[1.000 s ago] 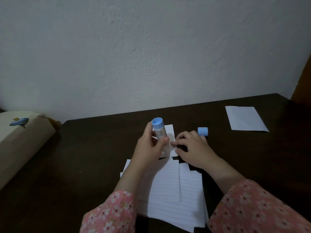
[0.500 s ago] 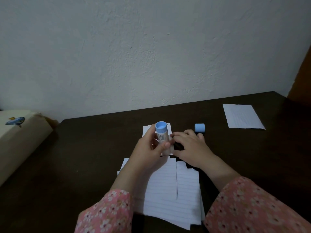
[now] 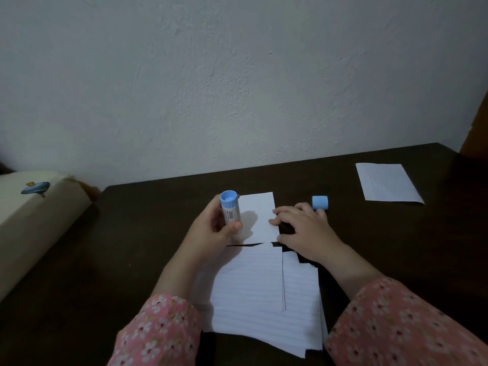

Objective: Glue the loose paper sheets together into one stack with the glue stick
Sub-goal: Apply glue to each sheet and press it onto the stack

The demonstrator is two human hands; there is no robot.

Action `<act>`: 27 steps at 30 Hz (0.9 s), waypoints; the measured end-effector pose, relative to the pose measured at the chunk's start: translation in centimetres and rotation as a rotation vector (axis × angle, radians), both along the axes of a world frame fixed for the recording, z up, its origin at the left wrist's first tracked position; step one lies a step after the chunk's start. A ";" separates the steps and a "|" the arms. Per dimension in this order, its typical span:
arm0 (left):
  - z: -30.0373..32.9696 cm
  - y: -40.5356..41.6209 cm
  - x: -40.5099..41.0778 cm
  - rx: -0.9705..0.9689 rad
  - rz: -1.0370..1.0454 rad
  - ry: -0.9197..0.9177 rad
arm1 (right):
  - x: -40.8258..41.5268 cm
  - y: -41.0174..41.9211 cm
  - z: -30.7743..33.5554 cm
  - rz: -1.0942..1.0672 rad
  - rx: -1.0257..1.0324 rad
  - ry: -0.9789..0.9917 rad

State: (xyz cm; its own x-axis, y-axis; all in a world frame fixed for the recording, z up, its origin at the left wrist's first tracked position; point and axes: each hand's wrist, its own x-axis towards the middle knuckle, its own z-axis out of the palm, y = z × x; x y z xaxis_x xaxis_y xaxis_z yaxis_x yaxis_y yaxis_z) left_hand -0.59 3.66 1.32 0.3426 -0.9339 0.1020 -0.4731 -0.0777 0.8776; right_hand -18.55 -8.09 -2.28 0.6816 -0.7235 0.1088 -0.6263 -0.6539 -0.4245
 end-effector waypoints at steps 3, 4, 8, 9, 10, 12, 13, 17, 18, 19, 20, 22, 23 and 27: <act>-0.1 0.2 0.4 0.000 0.016 0.028 | 0.0 0.0 0.0 -0.001 0.004 -0.008; -0.1 0.3 0.5 0.004 0.024 0.043 | 0.0 0.0 -0.1 -0.001 0.003 -0.009; -0.4 0.7 0.9 -0.046 0.130 0.097 | 0.0 0.0 -0.2 -0.002 -0.007 -0.006; -0.3 0.9 1.1 -0.104 0.198 0.205 | 0.0 0.0 -0.2 -0.004 -0.010 -0.008; -0.1 1.1 1.4 -0.183 0.269 0.362 | 0.0 0.0 -0.2 -0.007 -0.017 -0.012; 0.7 1.1 2.3 -0.336 0.394 0.642 | 0.0 0.1 -0.3 -0.011 -0.032 -0.017; 1.2 1.1 2.7 -0.365 0.440 0.712 | 0.0 0.1 -0.3 -0.010 -0.038 -0.018; 1.5 1.0 3.2 -0.273 0.513 0.781 | 0.0 0.3 -0.3 -0.021 -0.049 -0.028; 1.3 1.1 3.2 -0.256 0.532 0.777 | -0.1 0.4 -0.3 -0.028 -0.055 -0.031; 1.1 1.2 3.2 -0.239 0.552 0.755 | -0.1 0.4 -0.2 -0.038 -0.066 -0.032; 1.0 1.2 3.2 -0.205 0.562 0.720 | -0.1 0.4 -0.2 -0.048 -0.080 -0.038; 0.7 1.1 3.1 -0.100 0.558 0.659 | 0.0 0.5 -0.2 -0.070 -0.099 -0.064; 0.6 1.0 3.0 -0.035 0.560 0.647 | 0.1 0.5 -0.2 -0.087 -0.099 -0.075; 0.6 0.7 2.5 0.050 0.397 0.693 | 0.4 0.5 -0.3 -0.189 -0.112 -0.121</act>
